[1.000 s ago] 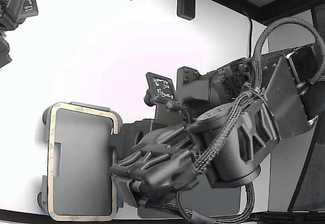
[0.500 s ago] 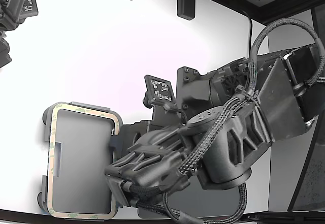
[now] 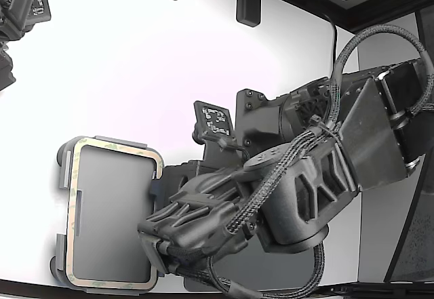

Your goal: Move top rectangular frame to the holder.

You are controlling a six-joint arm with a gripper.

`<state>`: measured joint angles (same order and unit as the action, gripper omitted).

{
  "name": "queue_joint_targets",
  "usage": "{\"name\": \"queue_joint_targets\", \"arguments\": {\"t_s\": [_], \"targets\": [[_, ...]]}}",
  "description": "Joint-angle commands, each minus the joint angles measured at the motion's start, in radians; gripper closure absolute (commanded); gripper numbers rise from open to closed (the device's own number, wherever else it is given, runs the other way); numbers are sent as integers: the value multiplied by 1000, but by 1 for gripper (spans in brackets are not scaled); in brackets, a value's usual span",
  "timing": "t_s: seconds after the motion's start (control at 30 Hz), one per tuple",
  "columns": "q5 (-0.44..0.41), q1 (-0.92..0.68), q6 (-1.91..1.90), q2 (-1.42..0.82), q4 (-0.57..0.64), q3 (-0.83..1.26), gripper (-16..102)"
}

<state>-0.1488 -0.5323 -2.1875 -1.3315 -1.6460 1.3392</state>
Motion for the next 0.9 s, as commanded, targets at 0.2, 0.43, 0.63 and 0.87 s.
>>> {"name": "queue_joint_targets", "arguments": {"t_s": [0.2,0.43,0.63,0.87], "targets": [[5,12,0,-12,-9,-18,97],[2,11,6,-12,-9,-18,70],[-15,11,25,-14,-9,-35,-14],[-193,-15,270,-74,-5,-100,-14]]}}
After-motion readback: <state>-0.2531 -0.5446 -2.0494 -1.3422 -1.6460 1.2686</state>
